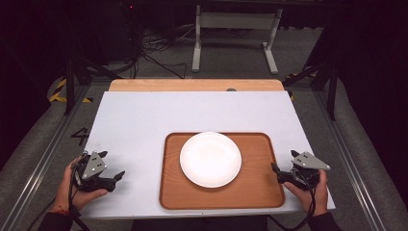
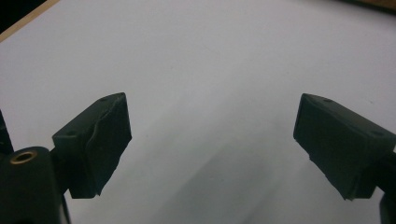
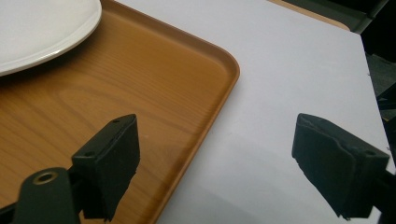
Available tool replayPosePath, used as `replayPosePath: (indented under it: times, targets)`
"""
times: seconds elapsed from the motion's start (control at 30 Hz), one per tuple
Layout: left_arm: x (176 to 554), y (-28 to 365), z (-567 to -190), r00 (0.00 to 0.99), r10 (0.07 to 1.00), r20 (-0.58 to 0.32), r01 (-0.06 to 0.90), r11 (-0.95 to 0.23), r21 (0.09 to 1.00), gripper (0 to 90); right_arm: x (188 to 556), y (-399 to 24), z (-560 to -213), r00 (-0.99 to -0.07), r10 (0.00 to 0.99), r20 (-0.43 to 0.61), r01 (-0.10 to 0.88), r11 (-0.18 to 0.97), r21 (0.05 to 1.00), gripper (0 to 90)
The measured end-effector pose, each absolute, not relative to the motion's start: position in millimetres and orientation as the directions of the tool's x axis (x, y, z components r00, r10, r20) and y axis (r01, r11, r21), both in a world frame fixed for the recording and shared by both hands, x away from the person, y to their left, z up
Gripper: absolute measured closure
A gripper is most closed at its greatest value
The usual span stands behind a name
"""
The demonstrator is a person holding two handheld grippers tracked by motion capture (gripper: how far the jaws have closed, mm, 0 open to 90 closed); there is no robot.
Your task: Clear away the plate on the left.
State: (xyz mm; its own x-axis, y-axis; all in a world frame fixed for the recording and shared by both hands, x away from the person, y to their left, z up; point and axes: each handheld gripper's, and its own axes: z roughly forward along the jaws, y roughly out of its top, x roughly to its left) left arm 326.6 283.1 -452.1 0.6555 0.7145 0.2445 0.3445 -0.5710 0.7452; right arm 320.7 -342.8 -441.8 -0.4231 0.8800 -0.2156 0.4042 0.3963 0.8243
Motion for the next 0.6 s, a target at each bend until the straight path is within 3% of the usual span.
replayPosePath:
  times: [0.6]
  targets:
    - [319.0,295.8,-456.0,0.637,0.752,0.169,0.367,-0.489,0.792,12.3,319.3,-344.1,-442.1,-0.425,0.879,-0.216,0.401,0.397,0.825,15.5]
